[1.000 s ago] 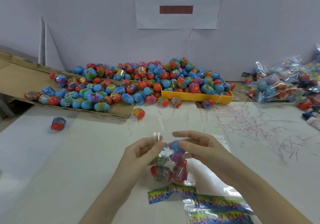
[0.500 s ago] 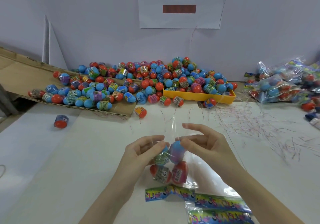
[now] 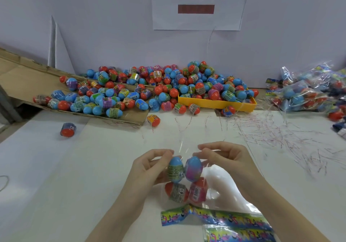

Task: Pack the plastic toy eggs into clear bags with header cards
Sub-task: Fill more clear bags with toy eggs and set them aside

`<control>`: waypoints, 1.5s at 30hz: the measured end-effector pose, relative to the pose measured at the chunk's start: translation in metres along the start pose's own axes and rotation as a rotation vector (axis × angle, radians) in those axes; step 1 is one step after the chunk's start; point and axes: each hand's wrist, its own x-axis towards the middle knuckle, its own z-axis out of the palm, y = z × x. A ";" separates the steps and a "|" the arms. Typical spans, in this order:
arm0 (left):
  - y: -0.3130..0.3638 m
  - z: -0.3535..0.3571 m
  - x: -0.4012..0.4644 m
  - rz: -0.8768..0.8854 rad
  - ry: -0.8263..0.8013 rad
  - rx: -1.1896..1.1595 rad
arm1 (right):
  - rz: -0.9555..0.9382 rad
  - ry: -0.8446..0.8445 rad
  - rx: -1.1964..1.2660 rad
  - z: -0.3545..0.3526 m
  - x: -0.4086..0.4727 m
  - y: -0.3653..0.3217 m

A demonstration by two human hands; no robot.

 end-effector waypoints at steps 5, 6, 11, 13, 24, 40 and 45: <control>0.001 -0.003 -0.002 0.018 0.056 -0.079 | -0.008 -0.013 -0.044 -0.005 0.002 -0.001; 0.001 -0.004 -0.001 0.012 0.060 -0.097 | 0.004 -0.028 -0.052 -0.007 0.003 -0.002; 0.004 -0.008 -0.001 -0.045 0.046 -0.133 | 0.058 -0.082 -0.047 -0.011 0.003 -0.003; 0.004 -0.008 -0.002 -0.052 0.030 -0.131 | 0.067 -0.078 -0.039 -0.011 0.004 -0.003; 0.009 -0.022 0.002 0.023 -0.059 0.026 | 0.148 -0.165 -0.005 -0.019 0.006 -0.004; 0.018 -0.042 0.018 0.057 -0.181 0.154 | 0.056 -0.209 -0.021 -0.022 0.013 0.003; 0.017 -0.047 0.024 0.020 -0.232 0.119 | -0.022 -0.211 -0.093 -0.020 0.014 0.004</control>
